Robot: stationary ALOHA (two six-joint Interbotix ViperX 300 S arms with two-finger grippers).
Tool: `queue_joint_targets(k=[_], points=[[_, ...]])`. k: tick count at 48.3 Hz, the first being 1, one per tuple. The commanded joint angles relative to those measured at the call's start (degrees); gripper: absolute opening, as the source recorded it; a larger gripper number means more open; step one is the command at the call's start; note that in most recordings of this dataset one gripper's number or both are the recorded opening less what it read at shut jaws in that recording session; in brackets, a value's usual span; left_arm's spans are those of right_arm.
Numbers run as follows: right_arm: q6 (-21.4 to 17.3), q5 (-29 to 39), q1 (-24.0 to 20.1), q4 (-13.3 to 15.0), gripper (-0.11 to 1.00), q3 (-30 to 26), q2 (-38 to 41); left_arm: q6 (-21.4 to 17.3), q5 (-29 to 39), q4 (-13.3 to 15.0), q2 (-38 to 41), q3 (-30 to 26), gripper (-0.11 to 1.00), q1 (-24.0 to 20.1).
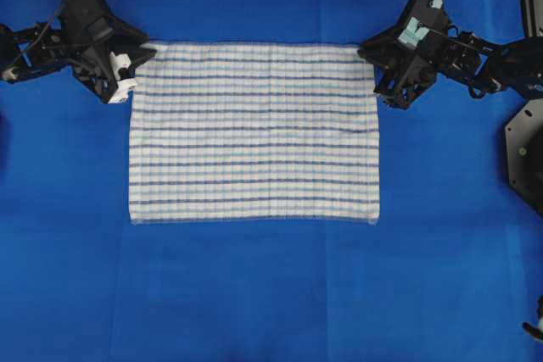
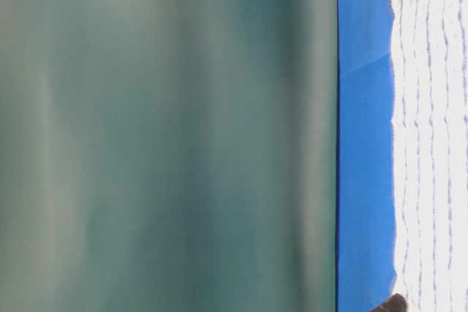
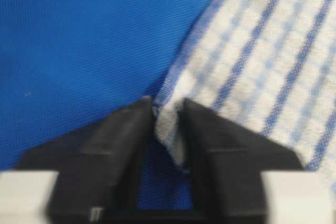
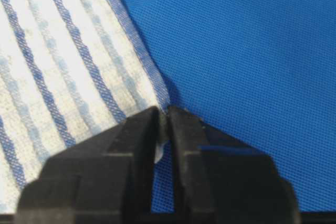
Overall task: Fold the blue towel.
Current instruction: 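Lift the top corners and fold them down toward the bottom edge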
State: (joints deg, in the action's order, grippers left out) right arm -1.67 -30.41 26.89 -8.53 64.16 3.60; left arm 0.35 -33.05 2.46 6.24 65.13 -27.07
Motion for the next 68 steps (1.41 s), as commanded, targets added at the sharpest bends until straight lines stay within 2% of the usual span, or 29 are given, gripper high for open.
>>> queue_joint_targets(k=[1,5,16,30,43,49,56,68], points=[[0.09,-0.62,-0.35,-0.18,0.1,-0.53,-0.26,-0.35,0.53,0.09,0.26,0.0,0.14,0.26],[0.09,-0.88,-0.53,-0.18,0.07,-0.62,-0.35,-0.7,0.53,0.09,0.09,0.09,0.04,0.44],[0.09,-0.44,-0.62,-0.18,0.07,-0.62,-1.85,-0.79,1.49,0.09,-2.11,-0.09,0.04,1.14],[0.35,3.16,-0.7,-0.18,0.07,-0.26,-8.61,-0.88,8.35,0.09,-10.9,-0.35,0.04,2.29],[0.18,4.13,-1.58,-0.09,0.07,0.0,-9.32,-0.7,8.79,0.09,-11.78,-0.09,0.04,3.43],[-0.18,5.27,-3.78,-0.26,0.07,0.79,-10.9,0.09,8.88,0.0,-13.1,0.35,0.04,5.98],[-1.58,8.26,-7.73,-2.81,0.07,2.37,-14.85,1.05,10.28,0.09,-16.17,1.23,0.04,10.9],[-4.75,11.43,-18.54,-7.47,0.07,5.62,-23.03,6.24,11.51,0.09,-22.24,3.16,0.04,21.62]])
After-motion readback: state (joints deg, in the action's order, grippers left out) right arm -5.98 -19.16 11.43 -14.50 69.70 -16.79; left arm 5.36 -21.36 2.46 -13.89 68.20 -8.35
